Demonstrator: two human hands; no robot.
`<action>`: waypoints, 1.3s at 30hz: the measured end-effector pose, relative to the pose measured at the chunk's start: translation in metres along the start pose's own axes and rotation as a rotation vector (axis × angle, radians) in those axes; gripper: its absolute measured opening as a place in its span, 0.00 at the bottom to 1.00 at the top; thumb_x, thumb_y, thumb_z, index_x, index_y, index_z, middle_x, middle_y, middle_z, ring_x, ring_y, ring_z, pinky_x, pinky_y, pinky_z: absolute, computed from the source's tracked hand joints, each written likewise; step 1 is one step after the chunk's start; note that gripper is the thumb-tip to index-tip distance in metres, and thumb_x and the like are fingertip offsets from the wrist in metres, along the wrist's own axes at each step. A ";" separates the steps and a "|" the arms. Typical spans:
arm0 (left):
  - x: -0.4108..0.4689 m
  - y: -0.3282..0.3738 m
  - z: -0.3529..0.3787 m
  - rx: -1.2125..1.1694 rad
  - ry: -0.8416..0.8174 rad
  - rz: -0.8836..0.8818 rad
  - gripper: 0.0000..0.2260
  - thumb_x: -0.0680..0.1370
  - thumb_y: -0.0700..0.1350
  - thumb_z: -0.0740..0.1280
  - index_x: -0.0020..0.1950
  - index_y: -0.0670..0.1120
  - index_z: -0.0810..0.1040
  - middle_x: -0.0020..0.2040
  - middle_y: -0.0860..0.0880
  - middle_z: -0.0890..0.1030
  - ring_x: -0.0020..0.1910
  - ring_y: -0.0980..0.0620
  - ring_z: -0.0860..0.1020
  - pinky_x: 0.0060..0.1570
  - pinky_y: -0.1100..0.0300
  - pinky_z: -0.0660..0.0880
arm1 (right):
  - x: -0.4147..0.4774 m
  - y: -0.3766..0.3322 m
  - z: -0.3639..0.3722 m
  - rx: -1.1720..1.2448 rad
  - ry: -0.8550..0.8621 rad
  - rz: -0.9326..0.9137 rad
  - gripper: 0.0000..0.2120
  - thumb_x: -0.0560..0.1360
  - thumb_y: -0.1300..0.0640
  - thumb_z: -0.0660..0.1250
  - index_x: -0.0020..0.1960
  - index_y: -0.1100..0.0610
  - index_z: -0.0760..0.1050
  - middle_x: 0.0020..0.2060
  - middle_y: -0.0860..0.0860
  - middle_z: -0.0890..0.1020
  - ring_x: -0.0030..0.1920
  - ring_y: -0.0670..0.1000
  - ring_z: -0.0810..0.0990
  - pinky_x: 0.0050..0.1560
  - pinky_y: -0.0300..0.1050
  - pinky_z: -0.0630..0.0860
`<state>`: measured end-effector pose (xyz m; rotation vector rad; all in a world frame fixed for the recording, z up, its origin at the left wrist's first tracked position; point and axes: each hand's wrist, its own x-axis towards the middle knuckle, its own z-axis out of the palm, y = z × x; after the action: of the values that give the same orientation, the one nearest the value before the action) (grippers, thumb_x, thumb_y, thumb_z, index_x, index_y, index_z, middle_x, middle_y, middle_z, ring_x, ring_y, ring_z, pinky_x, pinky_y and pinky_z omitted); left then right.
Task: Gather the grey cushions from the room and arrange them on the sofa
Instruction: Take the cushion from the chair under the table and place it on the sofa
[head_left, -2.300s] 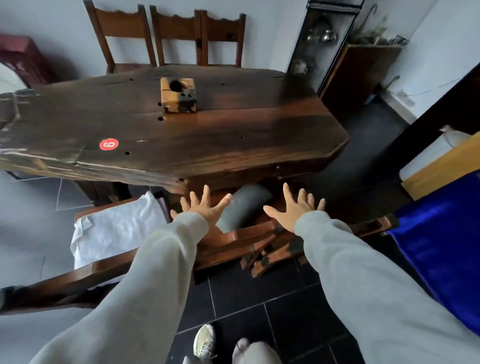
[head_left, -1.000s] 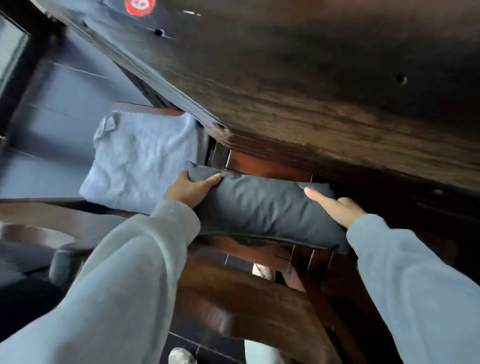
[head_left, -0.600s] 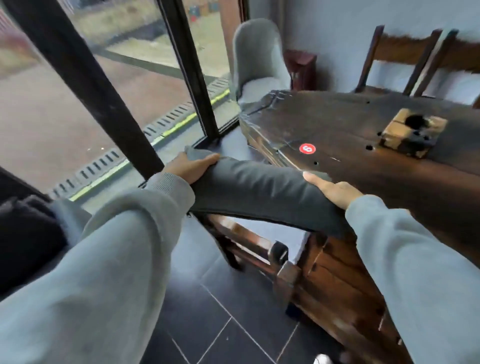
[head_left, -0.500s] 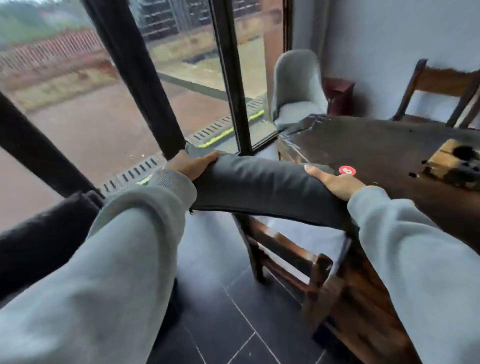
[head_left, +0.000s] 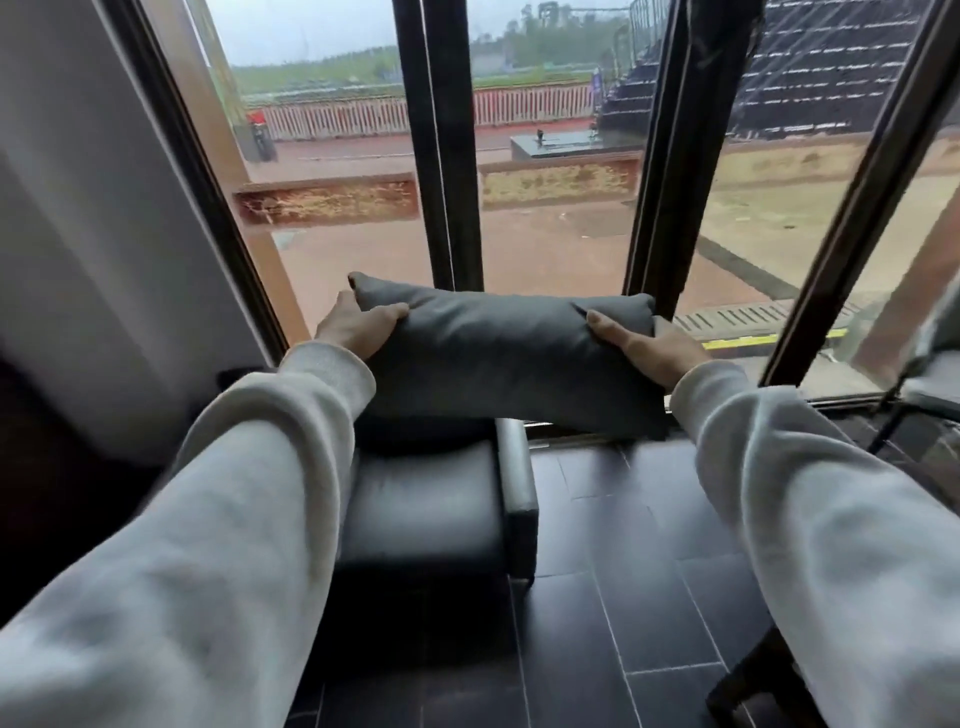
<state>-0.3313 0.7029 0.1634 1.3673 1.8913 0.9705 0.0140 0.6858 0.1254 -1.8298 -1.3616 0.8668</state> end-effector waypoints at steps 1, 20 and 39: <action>0.018 -0.017 -0.012 -0.014 0.018 -0.030 0.39 0.71 0.61 0.69 0.78 0.48 0.64 0.74 0.43 0.72 0.72 0.40 0.70 0.73 0.49 0.64 | 0.015 -0.010 0.023 0.039 -0.031 -0.015 0.62 0.51 0.13 0.66 0.75 0.50 0.73 0.68 0.53 0.81 0.68 0.58 0.79 0.72 0.55 0.73; 0.429 -0.141 0.056 0.015 0.135 -0.280 0.30 0.81 0.56 0.65 0.77 0.41 0.64 0.74 0.40 0.71 0.73 0.39 0.69 0.70 0.51 0.64 | 0.333 0.021 0.326 0.486 0.012 0.517 0.51 0.59 0.26 0.70 0.73 0.56 0.75 0.69 0.56 0.80 0.68 0.61 0.78 0.72 0.60 0.74; 0.638 -0.367 0.408 0.447 -0.909 -0.208 0.11 0.77 0.50 0.69 0.57 0.49 0.73 0.55 0.45 0.77 0.56 0.41 0.79 0.40 0.49 0.84 | 0.293 0.248 0.560 0.550 0.574 1.286 0.10 0.75 0.50 0.75 0.44 0.57 0.86 0.44 0.57 0.88 0.52 0.60 0.86 0.60 0.60 0.82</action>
<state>-0.3719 1.3259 -0.4011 1.4534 1.4961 -0.2133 -0.2580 0.9914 -0.4166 -2.1046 0.5199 1.0037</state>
